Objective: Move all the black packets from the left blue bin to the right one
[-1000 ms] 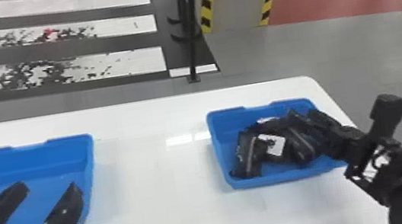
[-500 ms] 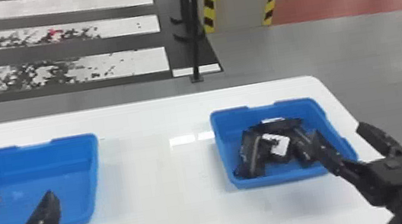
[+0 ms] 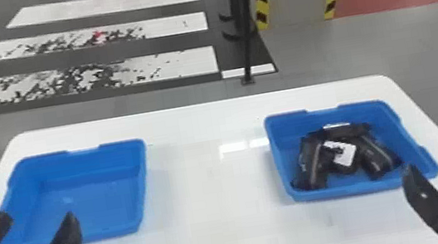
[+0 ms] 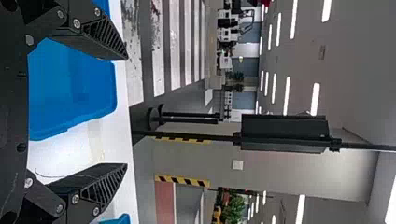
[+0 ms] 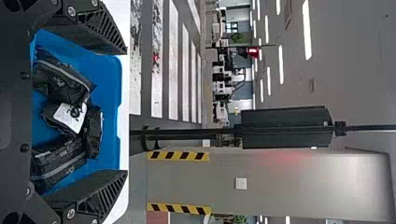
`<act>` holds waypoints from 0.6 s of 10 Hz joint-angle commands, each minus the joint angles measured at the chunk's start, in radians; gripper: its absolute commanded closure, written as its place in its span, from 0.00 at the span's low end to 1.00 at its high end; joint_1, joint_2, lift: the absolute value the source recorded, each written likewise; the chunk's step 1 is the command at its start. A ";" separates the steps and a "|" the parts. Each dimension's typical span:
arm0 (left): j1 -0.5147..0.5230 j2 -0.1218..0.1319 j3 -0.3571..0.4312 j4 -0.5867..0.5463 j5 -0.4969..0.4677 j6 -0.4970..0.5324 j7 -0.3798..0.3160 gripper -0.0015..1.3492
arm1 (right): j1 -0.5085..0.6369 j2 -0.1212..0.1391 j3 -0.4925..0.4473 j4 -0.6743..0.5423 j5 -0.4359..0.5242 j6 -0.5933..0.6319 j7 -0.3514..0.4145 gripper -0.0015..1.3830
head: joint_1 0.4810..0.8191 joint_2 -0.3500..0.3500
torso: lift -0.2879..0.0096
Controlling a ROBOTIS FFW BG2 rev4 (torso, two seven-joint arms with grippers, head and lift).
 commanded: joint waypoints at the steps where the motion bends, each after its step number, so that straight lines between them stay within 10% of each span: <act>1: 0.019 -0.012 -0.010 -0.002 -0.003 -0.042 0.017 0.19 | 0.043 0.004 0.014 -0.029 0.001 -0.007 -0.007 0.09 | 0.63 0.50 | 0.50; 6: 0.022 -0.008 -0.032 -0.002 -0.001 0.000 0.032 0.19 | 0.038 0.004 0.016 -0.027 0.005 0.002 -0.007 0.09 | 0.63 0.51 | 0.50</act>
